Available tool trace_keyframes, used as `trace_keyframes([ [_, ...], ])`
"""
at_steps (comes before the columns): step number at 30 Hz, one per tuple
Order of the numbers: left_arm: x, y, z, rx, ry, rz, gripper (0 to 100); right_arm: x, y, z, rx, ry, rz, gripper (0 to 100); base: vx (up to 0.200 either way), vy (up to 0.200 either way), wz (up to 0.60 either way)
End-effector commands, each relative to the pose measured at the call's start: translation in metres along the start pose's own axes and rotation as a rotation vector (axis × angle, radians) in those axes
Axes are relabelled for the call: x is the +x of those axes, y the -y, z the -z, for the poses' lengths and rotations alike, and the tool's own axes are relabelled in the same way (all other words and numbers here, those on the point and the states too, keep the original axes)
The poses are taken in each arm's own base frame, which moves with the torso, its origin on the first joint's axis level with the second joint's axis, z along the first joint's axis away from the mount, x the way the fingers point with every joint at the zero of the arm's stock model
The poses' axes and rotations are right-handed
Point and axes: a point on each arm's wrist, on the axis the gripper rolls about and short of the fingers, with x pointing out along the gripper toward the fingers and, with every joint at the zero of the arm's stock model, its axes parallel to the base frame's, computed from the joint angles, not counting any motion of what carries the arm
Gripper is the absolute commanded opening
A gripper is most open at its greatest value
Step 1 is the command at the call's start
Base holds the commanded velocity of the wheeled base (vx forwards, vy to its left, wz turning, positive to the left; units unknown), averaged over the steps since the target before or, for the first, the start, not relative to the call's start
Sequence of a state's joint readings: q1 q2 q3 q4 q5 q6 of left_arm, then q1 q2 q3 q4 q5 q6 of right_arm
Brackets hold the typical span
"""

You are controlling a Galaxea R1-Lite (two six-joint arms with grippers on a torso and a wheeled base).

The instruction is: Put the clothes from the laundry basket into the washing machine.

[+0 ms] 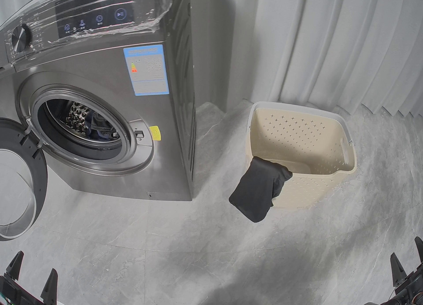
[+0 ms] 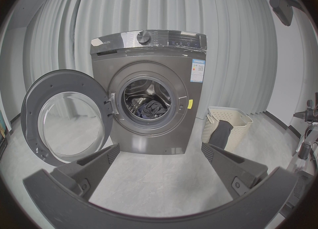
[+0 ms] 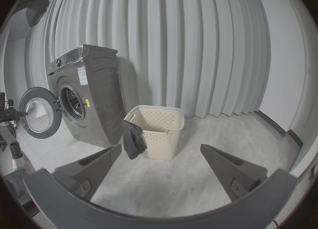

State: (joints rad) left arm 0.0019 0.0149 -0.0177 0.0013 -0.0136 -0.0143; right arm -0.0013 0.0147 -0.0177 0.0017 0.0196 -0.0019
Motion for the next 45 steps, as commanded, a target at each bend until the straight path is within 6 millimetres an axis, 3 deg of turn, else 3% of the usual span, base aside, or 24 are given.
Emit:
trace_keyframes([
  [1,0.0,0.0,0.005,-0.001,-0.001,-0.001,100,0.001,0.0,0.005,0.002,-0.015,0.003,100,0.0,-0.2,0.0],
  [19,0.0,0.0,0.005,0.005,-0.001,-0.003,100,0.0,0.0,0.001,0.002,0.013,-0.005,100,0.0,-0.011,0.0],
  [20,0.0,0.0,0.005,0.005,-0.001,-0.003,100,-0.006,0.0,-0.022,-0.001,0.123,0.0,100,0.0,0.0,0.0],
  [22,0.0,0.0,0.005,0.007,0.0,-0.002,100,-0.014,0.0,-0.047,0.002,0.192,-0.01,100,0.0,0.0,0.0],
  [24,0.0,0.0,0.005,0.008,-0.001,-0.003,100,-0.013,0.0,-0.053,0.002,0.181,-0.013,100,0.1,0.0,0.0],
  [27,0.0,0.0,0.005,0.013,-0.001,0.001,100,0.014,-0.002,-0.052,0.014,-0.083,-0.141,100,0.2,0.0,0.0],
  [31,0.0,0.0,0.005,0.008,-0.003,0.001,100,0.044,-0.005,-0.054,0.044,-0.275,-0.246,100,0.1,0.0,0.0],
  [33,0.0,0.0,0.005,0.008,-0.001,0.001,100,0.059,-0.006,-0.06,0.051,-0.318,-0.303,100,0.0,0.0,0.0],
  [37,0.0,0.0,0.005,0.011,-0.001,0.001,100,0.108,-0.015,-0.071,0.057,-0.401,-0.453,100,0.0,0.0,0.0],
  [38,0.0,0.0,0.005,0.011,-0.001,0.001,100,0.111,-0.016,-0.072,0.056,-0.405,-0.462,100,0.0,0.0,0.0],
  [39,0.0,0.0,0.005,0.011,-0.001,0.001,100,0.127,-0.024,-0.07,0.055,-0.435,-0.507,100,0.0,0.0,0.0],
  [45,0.0,0.0,0.005,0.008,-0.001,0.001,100,0.178,-0.052,-0.052,0.052,-0.533,-0.56,100,0.0,0.0,0.0],
])
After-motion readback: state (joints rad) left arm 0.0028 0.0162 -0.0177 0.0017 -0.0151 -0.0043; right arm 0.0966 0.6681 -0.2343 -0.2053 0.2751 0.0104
